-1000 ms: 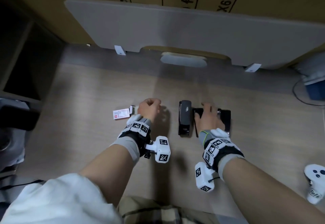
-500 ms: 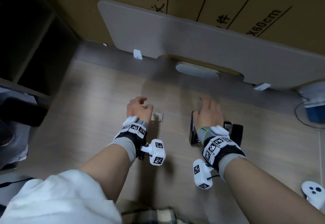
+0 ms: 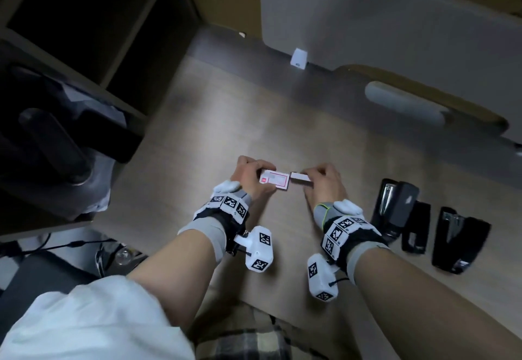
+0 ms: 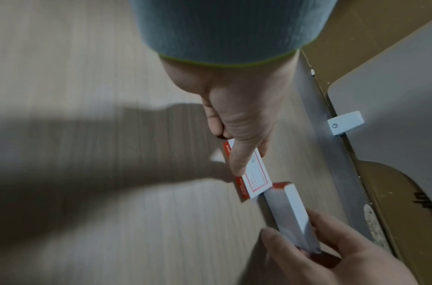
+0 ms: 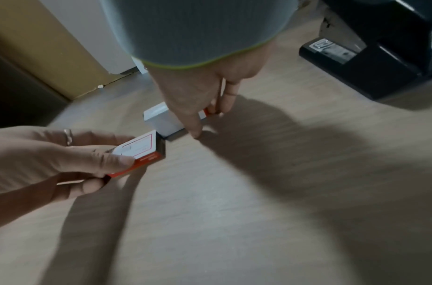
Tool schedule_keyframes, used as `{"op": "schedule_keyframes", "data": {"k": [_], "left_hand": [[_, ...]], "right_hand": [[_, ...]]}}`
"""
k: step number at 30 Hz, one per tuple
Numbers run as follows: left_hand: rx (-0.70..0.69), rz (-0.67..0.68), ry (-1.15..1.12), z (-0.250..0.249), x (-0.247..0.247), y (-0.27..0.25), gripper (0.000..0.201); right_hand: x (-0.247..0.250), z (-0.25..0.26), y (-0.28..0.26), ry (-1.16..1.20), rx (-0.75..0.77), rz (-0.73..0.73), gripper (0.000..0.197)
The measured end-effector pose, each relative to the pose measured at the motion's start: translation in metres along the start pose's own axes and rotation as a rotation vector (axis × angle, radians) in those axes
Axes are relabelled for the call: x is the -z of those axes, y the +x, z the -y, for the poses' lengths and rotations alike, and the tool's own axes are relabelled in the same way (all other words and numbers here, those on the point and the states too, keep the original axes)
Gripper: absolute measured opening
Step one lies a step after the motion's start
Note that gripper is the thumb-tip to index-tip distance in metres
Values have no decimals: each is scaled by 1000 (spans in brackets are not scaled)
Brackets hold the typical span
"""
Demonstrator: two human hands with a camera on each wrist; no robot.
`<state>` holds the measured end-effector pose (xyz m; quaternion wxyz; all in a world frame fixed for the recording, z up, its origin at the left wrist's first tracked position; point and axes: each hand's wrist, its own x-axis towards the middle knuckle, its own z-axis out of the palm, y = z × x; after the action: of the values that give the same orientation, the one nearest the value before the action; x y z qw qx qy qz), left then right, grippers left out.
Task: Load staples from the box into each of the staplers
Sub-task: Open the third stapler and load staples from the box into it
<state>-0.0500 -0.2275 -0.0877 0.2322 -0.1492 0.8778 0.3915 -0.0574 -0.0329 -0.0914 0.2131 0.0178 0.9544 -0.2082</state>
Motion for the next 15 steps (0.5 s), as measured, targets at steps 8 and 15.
{"op": "schedule_keyframes", "data": {"k": [8,15], "left_hand": [[10,-2,-70,-6,2,1,54],[-3,12,2,-9,1,4,47]], "right_hand": [[6,6,-15,-111,23,0,36],[5,-7,-12,-29,29,-22,42]]}}
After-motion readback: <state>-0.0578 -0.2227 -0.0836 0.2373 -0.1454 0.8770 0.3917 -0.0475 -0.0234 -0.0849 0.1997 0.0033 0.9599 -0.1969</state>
